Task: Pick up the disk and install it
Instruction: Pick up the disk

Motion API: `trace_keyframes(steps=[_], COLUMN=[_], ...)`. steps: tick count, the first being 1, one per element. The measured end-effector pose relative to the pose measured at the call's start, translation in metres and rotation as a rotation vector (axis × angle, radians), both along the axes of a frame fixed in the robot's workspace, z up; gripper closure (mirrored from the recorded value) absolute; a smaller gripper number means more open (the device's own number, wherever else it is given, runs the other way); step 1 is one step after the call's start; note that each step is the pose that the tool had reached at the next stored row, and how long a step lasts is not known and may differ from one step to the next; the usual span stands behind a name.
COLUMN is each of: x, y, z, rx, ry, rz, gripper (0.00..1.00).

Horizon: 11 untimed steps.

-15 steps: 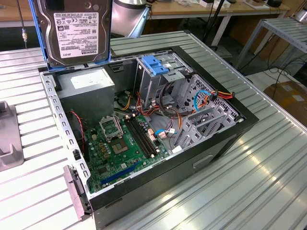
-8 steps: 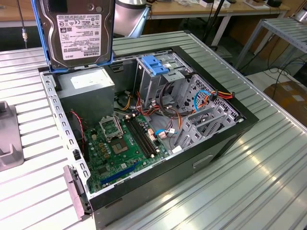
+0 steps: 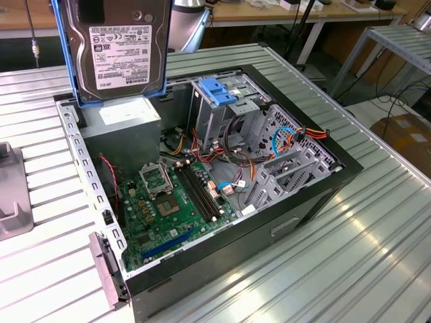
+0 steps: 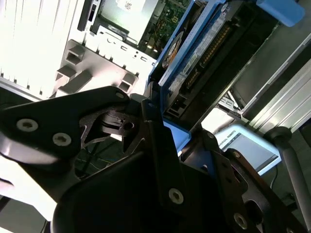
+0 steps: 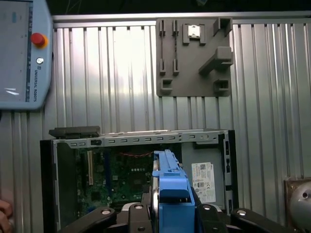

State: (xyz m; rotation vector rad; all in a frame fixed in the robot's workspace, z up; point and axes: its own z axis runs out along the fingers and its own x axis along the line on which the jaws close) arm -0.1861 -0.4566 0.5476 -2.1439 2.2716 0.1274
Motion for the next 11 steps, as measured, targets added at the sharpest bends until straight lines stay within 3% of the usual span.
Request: trace_keyframes(steps=[11], x=[0.0040], y=[-0.0061], z=[-0.0001], rx=[0.0000], ry=[0.0000], rz=[0.000], gripper=[0.63])
